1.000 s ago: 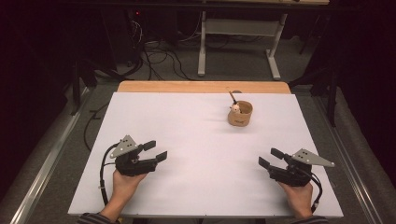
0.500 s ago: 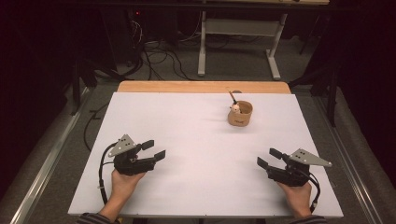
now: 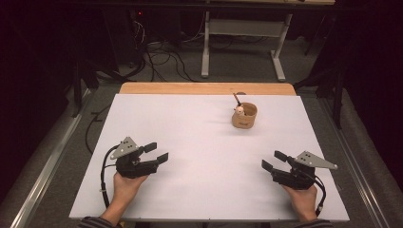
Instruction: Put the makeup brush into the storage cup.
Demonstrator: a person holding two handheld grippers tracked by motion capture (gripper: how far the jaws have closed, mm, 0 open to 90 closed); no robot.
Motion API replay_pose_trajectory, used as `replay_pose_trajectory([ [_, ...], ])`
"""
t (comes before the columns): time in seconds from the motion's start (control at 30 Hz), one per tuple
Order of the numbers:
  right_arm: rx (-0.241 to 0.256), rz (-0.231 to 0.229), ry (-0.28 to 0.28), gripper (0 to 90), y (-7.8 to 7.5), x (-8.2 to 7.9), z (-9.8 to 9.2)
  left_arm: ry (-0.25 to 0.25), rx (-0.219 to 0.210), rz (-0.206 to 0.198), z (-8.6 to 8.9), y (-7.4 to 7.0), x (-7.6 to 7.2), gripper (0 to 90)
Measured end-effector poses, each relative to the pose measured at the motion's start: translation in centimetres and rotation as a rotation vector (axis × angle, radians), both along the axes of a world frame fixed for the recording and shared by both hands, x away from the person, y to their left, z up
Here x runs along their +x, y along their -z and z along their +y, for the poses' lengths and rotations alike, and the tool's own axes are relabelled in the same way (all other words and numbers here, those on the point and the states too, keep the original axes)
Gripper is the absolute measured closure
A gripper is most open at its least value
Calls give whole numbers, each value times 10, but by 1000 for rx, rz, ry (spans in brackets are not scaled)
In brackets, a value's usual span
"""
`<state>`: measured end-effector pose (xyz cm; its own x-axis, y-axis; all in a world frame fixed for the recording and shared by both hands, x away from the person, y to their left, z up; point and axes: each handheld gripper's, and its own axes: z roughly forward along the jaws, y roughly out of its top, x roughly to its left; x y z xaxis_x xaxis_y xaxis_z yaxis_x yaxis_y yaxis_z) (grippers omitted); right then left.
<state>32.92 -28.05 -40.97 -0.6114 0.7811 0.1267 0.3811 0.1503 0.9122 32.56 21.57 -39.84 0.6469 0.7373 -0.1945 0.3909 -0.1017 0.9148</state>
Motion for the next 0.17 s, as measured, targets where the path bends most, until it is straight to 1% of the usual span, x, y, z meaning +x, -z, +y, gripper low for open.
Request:
replay_pose_trajectory([
  [0.17,1,4,1,340,0,0,1,-2,0,-1,0,0,0,351],
])
